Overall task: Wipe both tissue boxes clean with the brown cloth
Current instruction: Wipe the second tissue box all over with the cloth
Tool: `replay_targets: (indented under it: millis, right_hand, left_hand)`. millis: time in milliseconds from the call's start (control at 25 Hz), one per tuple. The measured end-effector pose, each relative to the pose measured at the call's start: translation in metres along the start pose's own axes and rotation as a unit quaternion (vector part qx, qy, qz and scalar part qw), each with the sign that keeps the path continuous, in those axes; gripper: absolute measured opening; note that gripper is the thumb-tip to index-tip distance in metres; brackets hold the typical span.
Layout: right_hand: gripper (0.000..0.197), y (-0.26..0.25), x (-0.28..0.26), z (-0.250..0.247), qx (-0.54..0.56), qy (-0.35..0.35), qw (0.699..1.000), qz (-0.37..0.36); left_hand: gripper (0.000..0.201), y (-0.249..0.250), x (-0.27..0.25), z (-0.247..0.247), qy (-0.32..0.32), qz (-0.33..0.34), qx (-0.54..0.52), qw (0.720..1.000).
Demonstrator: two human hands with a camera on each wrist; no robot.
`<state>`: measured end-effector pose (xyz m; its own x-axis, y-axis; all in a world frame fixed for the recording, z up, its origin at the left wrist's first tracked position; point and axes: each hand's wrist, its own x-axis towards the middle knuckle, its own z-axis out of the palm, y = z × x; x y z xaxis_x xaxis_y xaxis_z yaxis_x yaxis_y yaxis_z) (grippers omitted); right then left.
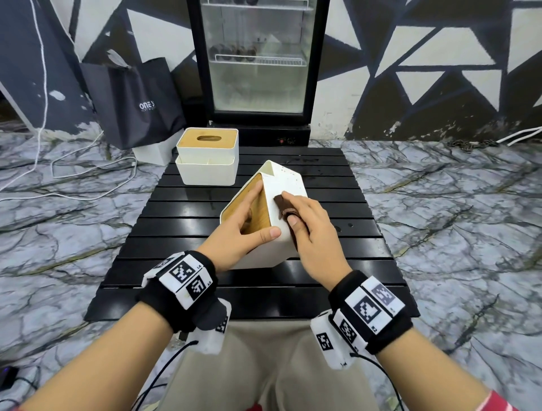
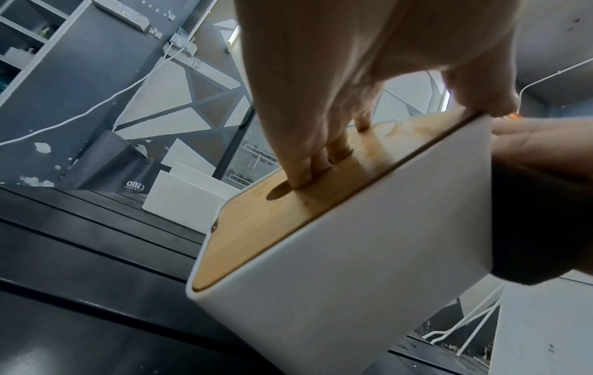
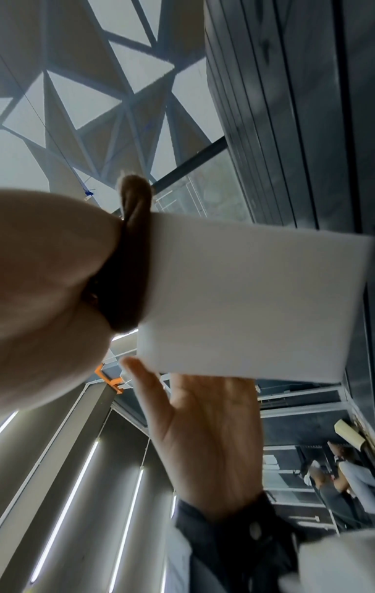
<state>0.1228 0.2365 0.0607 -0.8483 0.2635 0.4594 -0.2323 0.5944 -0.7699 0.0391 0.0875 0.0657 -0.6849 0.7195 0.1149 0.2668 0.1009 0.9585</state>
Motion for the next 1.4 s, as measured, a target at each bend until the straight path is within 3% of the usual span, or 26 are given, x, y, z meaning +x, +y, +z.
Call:
replay_targets:
  millis: [160,400,640,880,1080,1400]
  right_hand:
    - [0.037,0.003,0.016,-0.003,-0.011,0.011,0.999,0.039]
    - [0.041,-0.002,-0.003,0.007,-0.015,-0.014,0.999,-0.031]
    - [0.043,0.0,0.013,0.007,-0.019,0.001,1.0,-0.002]
    - [0.04,-0.003,0.002,0.015,-0.029,-0.014,0.998,-0.051]
    - [0.043,0.005,0.016,0.007,-0.049,-0.007,0.999,-0.01]
    - [0.042,-0.002,-0.006,0.017,-0.051,0.015,0.996,-0.068]
  left_hand:
    - [0.082,0.002,-0.001,0.002,0.009,-0.007,-0.011,1.0]
    - [0.088,-0.002,-0.003,-0.002,0.015,0.0,-0.034,0.999]
    - [0.09,0.0,-0.003,0.0,0.03,-0.002,-0.048,0.998]
    - [0.096,-0.004,-0.005,-0.005,0.025,0.003,-0.046,0.999]
    - [0.083,0.0,-0.005,-0.004,0.017,0.003,-0.053,0.998]
    - [0.082,-0.004,-0.001,0.0,0.038,0.015,-0.082,0.996]
